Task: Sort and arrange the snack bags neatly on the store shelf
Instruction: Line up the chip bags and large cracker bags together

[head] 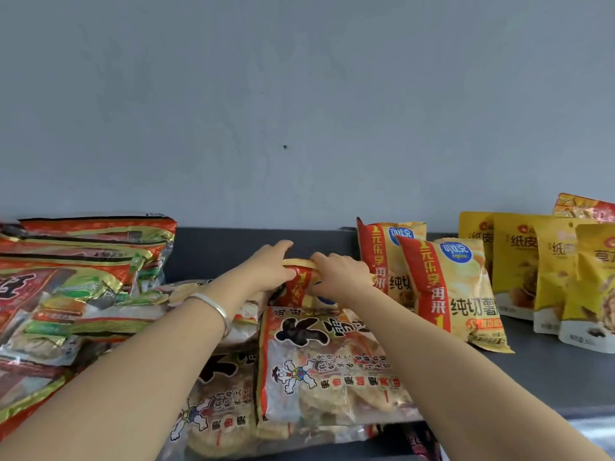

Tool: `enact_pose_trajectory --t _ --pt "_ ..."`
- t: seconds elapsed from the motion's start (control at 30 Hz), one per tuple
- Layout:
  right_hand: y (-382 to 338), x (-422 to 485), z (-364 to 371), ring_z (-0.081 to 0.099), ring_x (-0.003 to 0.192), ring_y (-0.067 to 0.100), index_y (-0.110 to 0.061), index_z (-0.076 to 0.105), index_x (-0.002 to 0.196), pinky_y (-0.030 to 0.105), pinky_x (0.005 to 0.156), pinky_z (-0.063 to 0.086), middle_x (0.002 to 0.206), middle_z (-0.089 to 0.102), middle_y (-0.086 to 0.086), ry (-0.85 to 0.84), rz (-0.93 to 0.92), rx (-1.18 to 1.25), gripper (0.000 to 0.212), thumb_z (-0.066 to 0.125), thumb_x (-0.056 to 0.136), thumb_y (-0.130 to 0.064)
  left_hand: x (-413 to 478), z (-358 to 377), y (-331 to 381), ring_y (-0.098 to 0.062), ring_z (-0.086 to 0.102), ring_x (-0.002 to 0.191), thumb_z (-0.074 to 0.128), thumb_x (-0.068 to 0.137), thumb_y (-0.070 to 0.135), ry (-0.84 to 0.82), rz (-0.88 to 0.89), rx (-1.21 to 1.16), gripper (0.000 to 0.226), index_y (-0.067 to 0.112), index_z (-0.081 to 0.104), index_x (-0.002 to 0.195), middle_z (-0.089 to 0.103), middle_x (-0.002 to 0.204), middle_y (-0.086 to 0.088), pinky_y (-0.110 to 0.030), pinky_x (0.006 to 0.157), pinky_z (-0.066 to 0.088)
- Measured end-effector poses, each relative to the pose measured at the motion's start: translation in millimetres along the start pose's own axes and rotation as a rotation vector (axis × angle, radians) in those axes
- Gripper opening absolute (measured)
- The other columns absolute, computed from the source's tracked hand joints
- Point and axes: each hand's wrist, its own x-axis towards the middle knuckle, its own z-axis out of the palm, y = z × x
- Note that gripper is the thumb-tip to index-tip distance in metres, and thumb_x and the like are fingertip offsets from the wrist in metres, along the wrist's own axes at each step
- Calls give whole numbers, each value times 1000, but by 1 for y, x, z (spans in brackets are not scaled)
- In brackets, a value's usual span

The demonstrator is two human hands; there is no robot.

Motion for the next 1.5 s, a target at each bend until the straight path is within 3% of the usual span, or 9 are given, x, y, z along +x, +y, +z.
enact_pose_trajectory --t 0.13,0.4,0.67,0.87,0.97,1.1,1.3,1.4,1.5 --pt "9 0 -29 62 88 20 -26 47 119 29 60 47 98 65 -1 114 125 132 50 57 82 -59 5 -2 -1 -28 28 140 62 89 26 82 26 -182 81 18 11 151 23 154 -13 -35 107 33" --pt "30 -23 -83 65 97 16 -27 53 117 38 82 57 110 66 -4 124 120 594 50 71 77 -52 4 4 22 -21 48 124 78 43 61 54 159 -272 116 37 19 140 49 134 4 -53 101 41" --pt "57 -56 -93 66 94 14 -30 49 109 32 80 57 100 64 -10 230 97 787 47 75 75 -49 -16 4 59 -21 58 111 79 66 50 210 209 -146 87 27 29 133 56 127 3 -42 90 51" --pt "78 -82 -100 45 128 23 -23 35 144 44 101 45 144 40 5 488 132 690 74 67 83 -47 -43 6 98 -21 62 103 69 68 64 526 128 -85 85 24 32 133 59 122 2 -39 82 52" --pt "93 -101 -100 27 141 22 -22 18 152 42 109 34 154 23 5 534 214 729 85 63 85 -50 -53 11 119 -22 61 102 70 70 60 618 78 -301 80 23 33 131 59 115 3 -40 84 50" --pt "114 -133 -102 41 134 23 -30 7 152 35 98 41 146 40 7 369 218 1187 89 64 86 -46 -64 30 154 -18 60 102 71 75 52 521 104 -755 72 26 32 130 57 107 9 -44 89 50" --pt "157 -167 -87 63 112 18 -37 23 145 46 92 54 129 60 -1 379 251 1326 90 75 73 -50 -81 82 215 -17 58 109 66 83 43 258 182 -956 64 28 31 134 56 117 7 -35 88 48" --pt "187 -186 -77 54 116 13 -30 17 151 32 90 49 136 50 -3 416 373 1282 87 70 83 -44 -85 110 226 -14 49 119 63 87 36 151 268 -856 73 35 17 144 46 134 5 -34 95 43" --pt "204 -203 -55 61 110 18 -35 25 147 38 88 53 132 55 -3 387 468 1179 72 62 87 -47 -87 142 228 -19 34 134 60 89 34 83 234 -617 92 37 -10 148 24 152 0 -40 105 36"
